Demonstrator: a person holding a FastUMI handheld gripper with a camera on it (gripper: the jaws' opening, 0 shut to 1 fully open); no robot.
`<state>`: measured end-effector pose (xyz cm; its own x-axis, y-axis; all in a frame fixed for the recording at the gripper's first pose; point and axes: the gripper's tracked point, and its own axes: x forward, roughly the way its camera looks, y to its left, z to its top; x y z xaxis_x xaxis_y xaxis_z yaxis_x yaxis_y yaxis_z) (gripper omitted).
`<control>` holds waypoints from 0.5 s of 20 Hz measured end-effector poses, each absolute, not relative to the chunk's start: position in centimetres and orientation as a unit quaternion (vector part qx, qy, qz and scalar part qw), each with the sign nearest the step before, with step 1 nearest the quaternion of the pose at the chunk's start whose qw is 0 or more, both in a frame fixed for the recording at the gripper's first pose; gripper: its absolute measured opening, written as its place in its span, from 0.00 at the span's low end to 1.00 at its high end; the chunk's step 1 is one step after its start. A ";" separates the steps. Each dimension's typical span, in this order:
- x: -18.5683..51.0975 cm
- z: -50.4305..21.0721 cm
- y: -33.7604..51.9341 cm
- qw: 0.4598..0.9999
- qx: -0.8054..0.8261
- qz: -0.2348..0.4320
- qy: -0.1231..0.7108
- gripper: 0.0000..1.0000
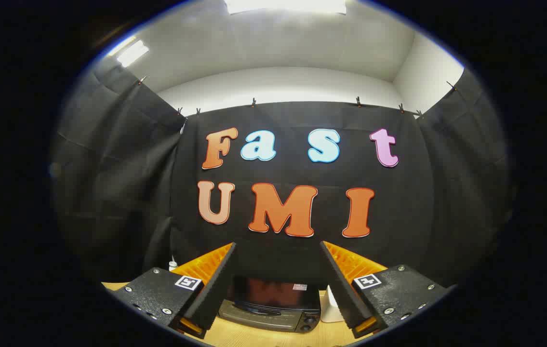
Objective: Open the toaster oven, put the food inside, and close the toaster oven door.
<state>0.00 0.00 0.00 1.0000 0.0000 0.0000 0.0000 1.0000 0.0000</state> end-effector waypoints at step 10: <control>1.0 -1.1 -0.2 1.000 0.011 -0.009 0.010 0.99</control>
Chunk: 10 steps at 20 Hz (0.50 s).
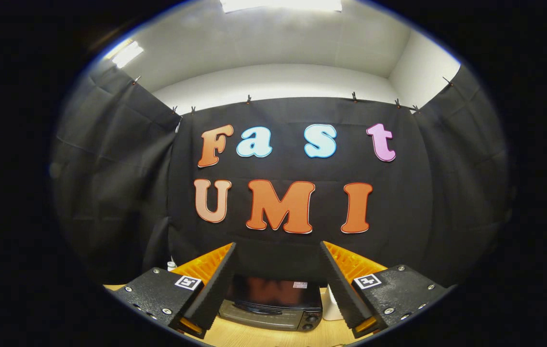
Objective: Open the toaster oven, put the food inside, and close the toaster oven door.
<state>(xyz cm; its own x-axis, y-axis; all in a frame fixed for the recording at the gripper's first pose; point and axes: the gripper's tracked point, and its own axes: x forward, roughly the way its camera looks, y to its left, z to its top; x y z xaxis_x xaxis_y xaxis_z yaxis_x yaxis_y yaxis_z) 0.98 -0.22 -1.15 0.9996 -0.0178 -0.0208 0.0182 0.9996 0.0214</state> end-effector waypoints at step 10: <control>2.7 -6.3 0.2 0.999 0.024 -0.007 0.040 0.99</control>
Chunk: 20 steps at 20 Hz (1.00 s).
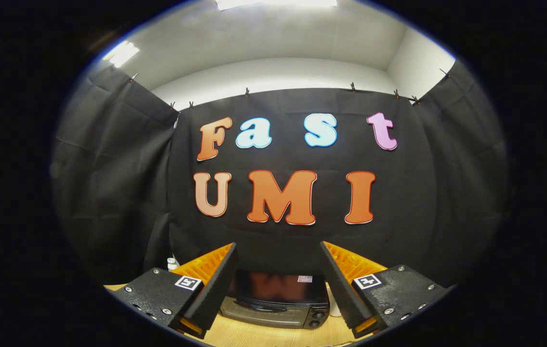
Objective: Open the toaster oven, put the food inside, and close the toaster oven door.
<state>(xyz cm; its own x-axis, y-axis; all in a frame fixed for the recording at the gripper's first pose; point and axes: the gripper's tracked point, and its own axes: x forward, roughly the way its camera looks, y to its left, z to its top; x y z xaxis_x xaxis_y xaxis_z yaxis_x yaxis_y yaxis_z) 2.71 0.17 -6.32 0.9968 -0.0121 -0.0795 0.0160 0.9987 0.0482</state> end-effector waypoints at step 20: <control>10.1 -28.9 6.8 0.977 0.023 -0.005 0.212 0.99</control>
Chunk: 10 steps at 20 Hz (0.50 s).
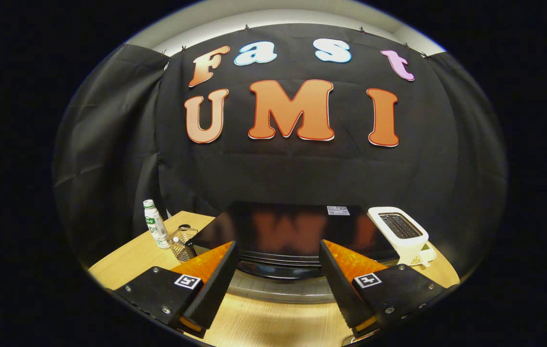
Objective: Open the toaster oven, put the food inside, and close the toaster oven door.
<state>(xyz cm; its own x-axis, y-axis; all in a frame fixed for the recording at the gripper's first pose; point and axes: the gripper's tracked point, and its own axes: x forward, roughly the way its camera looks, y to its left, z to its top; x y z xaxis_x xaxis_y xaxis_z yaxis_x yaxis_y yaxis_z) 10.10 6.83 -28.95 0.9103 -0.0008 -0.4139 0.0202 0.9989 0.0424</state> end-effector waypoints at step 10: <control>10.8 -32.0 6.5 0.977 0.047 -0.020 0.207 0.99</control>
